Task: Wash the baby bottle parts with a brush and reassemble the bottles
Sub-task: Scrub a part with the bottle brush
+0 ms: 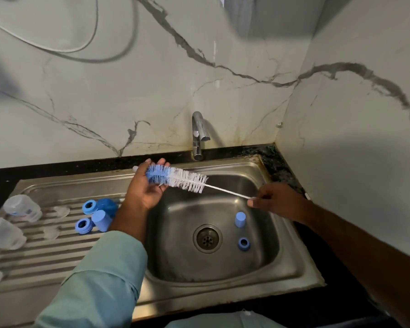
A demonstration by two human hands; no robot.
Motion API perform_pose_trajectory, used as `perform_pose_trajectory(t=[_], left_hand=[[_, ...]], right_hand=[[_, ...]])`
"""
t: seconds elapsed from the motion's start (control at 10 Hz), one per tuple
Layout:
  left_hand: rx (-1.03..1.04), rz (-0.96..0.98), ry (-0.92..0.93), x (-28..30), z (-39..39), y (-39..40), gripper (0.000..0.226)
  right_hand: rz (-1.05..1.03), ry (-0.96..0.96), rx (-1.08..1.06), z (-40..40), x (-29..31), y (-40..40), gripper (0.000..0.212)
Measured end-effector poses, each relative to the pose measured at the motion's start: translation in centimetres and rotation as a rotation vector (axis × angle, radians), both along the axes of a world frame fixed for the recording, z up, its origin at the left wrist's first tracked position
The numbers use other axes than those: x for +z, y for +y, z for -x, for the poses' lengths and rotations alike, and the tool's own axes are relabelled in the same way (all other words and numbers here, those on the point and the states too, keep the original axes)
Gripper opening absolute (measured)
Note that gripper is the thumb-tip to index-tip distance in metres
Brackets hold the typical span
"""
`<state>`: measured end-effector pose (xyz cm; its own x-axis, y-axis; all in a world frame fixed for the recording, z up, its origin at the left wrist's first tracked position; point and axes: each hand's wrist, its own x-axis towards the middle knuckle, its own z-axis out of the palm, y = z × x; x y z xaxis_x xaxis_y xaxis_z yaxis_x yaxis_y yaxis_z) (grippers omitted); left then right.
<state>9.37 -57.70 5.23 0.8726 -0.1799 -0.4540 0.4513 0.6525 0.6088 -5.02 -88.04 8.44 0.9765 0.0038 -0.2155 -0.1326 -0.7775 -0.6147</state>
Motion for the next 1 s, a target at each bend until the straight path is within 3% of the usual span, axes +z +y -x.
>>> perform_pose_trajectory(t=[0.1,0.2,0.3,0.4,0.5,0.6,0.7,0.8,0.9,1.0], left_hand=[[0.074,-0.078,0.081,-0.7,-0.3,0.1,0.015],[-0.020,0.015,-0.024,-0.9,-0.1,0.6,0.020],[-0.198,0.110,-0.208,-1.1,0.2,1.6,0.018],[-0.240,0.111,-0.208,-1.4,-0.2,1.4,0.018],[-0.111,-0.023,-0.053,-1.0,-0.7,1.1,0.025],[0.015,-0.149,0.111,-0.7,-0.7,1.4,0.028],[-0.026,-0.070,0.130,-0.7,-0.7,2.3,0.035],[-0.029,0.160,0.049,-0.8,-0.6,2.5,0.036],[-0.078,0.188,-0.058,-0.5,0.0,2.4,0.035],[-0.098,0.045,-0.116,-0.2,-0.5,2.7,0.034]], right_hand=[[0.679,-0.657,0.029,-0.4,-1.3,0.2,0.029],[0.629,-0.829,0.052,0.2,-1.8,1.8,0.036],[-0.285,0.107,-0.192,0.4,0.1,2.8,0.042],[-0.480,0.622,-0.213,0.6,-0.8,2.9,0.038],[-0.183,0.220,-0.186,0.4,-2.6,4.5,0.041],[0.394,-0.299,-0.069,0.5,-3.9,4.8,0.033],[0.675,-0.708,0.099,1.3,-4.8,4.0,0.036],[0.610,-0.623,0.081,1.8,-4.5,4.9,0.048],[-0.447,0.238,-0.240,1.8,-1.6,5.9,0.049],[-0.724,0.508,-0.135,1.1,-0.7,5.9,0.046]])
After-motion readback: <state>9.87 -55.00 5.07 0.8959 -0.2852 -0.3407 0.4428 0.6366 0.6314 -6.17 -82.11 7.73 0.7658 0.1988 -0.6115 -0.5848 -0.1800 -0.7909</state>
